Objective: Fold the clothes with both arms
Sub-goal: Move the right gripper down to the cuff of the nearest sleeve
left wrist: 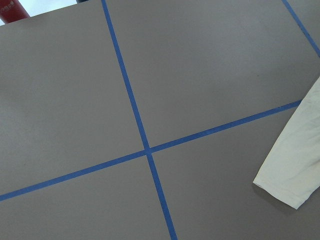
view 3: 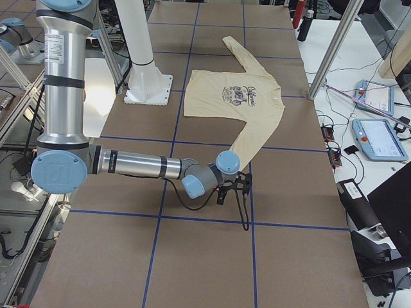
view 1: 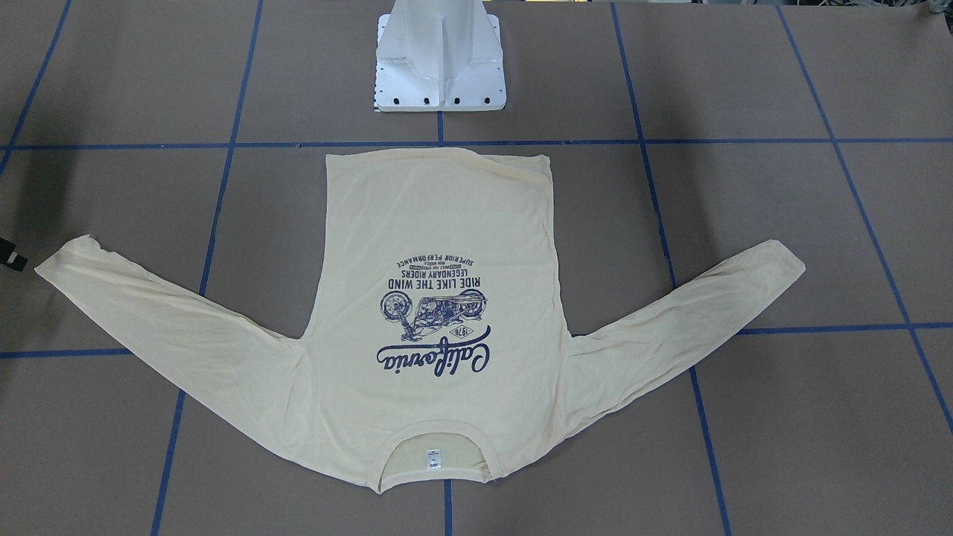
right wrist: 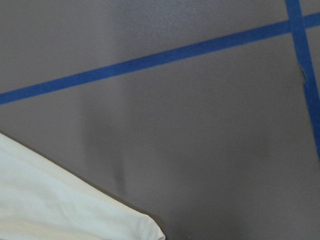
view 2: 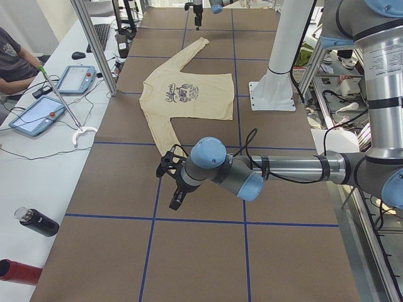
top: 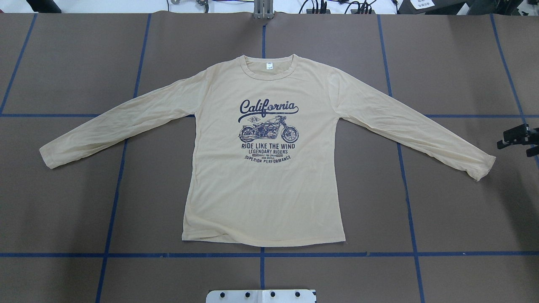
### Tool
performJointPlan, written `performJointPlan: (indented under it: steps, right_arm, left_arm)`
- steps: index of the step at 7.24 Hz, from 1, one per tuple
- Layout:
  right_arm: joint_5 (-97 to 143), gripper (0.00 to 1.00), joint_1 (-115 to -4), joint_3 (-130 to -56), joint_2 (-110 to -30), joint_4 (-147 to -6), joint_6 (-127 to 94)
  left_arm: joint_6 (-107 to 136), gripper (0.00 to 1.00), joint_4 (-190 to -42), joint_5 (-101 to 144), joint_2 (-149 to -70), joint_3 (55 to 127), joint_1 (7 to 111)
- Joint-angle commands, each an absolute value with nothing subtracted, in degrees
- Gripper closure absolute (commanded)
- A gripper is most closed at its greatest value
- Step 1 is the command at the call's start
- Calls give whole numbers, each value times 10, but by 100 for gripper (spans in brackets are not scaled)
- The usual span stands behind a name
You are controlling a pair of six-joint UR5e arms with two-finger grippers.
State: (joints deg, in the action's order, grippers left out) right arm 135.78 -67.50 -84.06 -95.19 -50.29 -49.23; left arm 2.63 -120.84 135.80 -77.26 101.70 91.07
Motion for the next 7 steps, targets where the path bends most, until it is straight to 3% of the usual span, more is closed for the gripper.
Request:
performJointPlan:
  steps: [1, 5, 6, 7]
  right_arm:
    - [1312, 4, -632, -838, -963, -458, -577]
    - [1302, 16, -617, -838, -957, -455, -589]
    - [1302, 28, -617, -838, -957, -455, -589]
    - [1302, 54, -617, -838, -957, -455, -590]
  left_arm:
    - [24, 0, -1208, 1358, -773, 1017, 911]
    - [20, 0, -1209, 1358, -772, 1015, 911]
    - [20, 0, -1209, 1358, -772, 1014, 911]
    - [20, 0, -1209, 1358, -772, 1014, 911]
